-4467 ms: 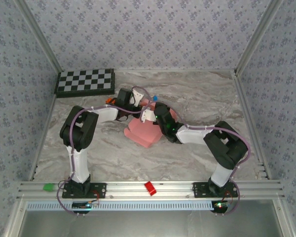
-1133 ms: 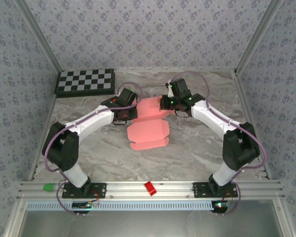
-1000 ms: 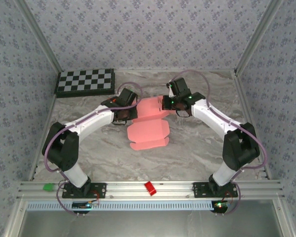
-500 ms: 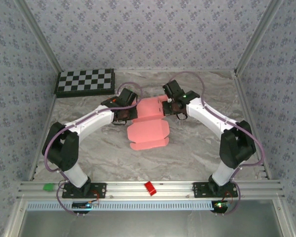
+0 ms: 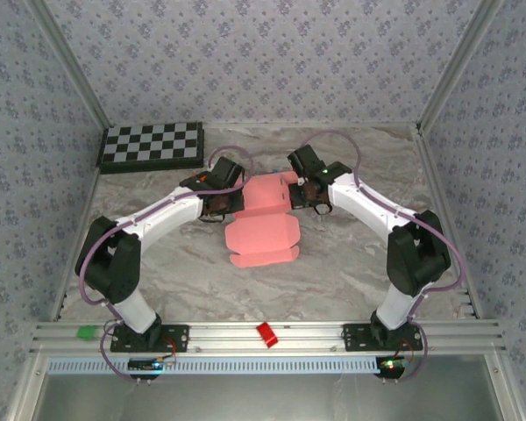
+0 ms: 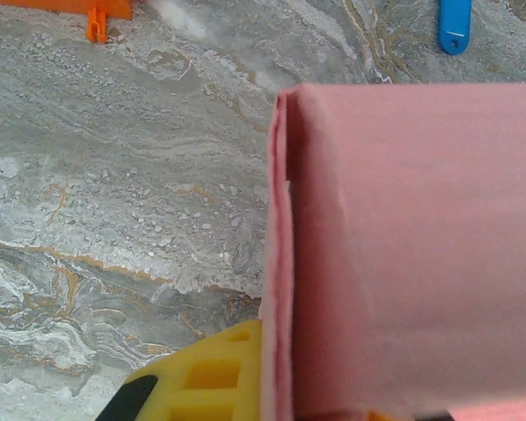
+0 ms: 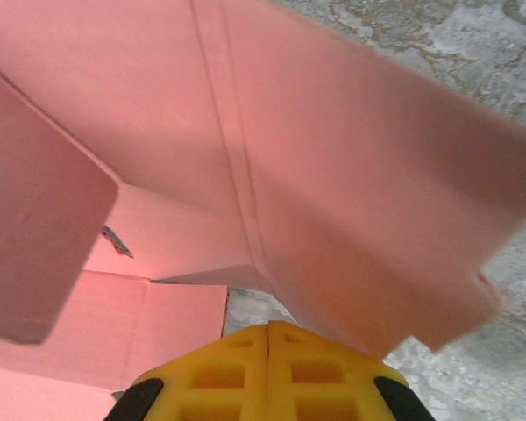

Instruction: Fold the paper box

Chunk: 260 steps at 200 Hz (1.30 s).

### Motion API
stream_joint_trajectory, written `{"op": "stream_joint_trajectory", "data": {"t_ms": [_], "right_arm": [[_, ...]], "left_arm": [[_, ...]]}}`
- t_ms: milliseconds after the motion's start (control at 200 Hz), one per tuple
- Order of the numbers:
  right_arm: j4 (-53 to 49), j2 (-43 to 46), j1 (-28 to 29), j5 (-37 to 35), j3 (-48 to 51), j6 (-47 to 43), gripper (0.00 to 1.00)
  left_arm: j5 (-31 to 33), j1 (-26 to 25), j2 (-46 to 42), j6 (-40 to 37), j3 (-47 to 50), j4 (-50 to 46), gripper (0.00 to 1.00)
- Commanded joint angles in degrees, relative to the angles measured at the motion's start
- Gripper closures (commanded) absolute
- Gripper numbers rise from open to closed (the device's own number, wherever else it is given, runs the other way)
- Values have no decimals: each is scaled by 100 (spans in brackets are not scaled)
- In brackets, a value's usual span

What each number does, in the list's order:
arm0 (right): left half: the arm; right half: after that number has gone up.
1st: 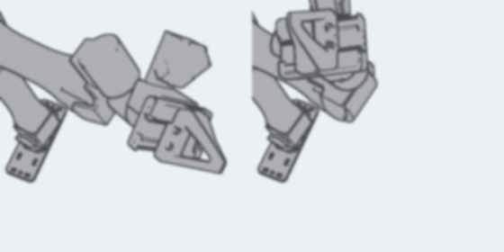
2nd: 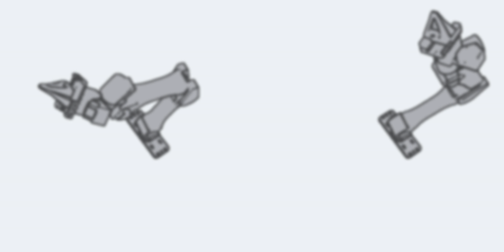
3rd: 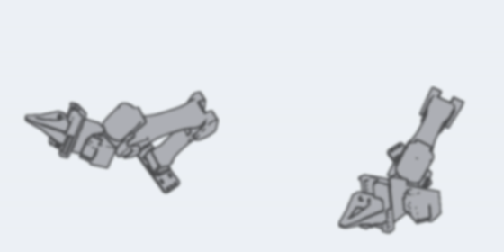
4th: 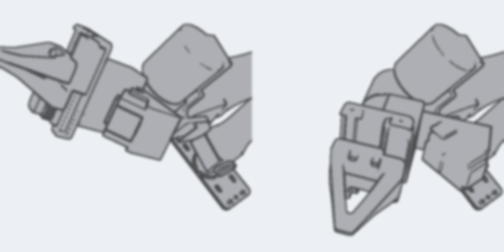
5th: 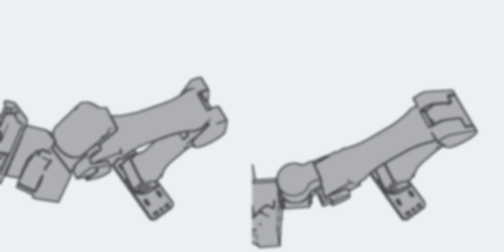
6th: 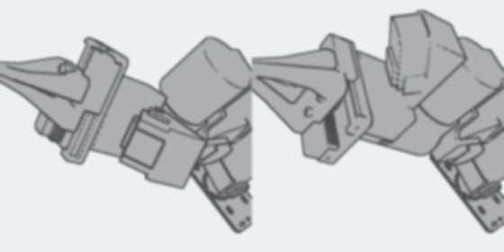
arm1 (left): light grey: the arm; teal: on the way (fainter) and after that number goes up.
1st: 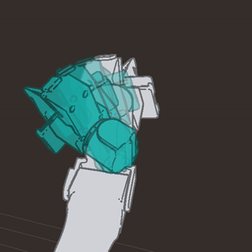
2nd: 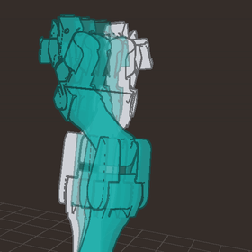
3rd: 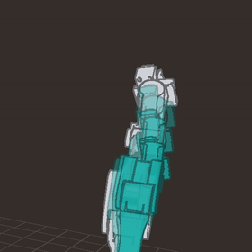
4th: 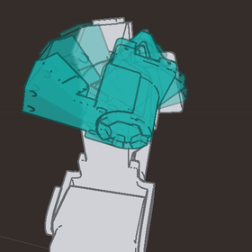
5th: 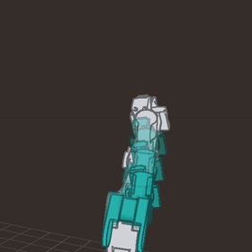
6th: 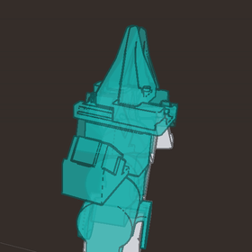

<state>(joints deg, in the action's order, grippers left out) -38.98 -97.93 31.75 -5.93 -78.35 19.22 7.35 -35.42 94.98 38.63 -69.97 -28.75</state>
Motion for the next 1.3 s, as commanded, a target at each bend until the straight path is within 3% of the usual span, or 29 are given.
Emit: {"op": "stream_joint_trajectory", "data": {"t_ms": [0,715,945,1294], "right_arm": [[232,80,-27,480,149,216,97],[1519,150,-164,1881,473,333,97],[1604,306,-126,1845,555,202,96],[1492,1101,-157,1182,706,-351,88]], "left_arm": [[4,-29,39,22,-177,-34,100],[-188,-35,13,4,-147,103,100],[-176,-27,18,22,-138,107,100],[2,-34,-66,14,-102,145,100]]}}
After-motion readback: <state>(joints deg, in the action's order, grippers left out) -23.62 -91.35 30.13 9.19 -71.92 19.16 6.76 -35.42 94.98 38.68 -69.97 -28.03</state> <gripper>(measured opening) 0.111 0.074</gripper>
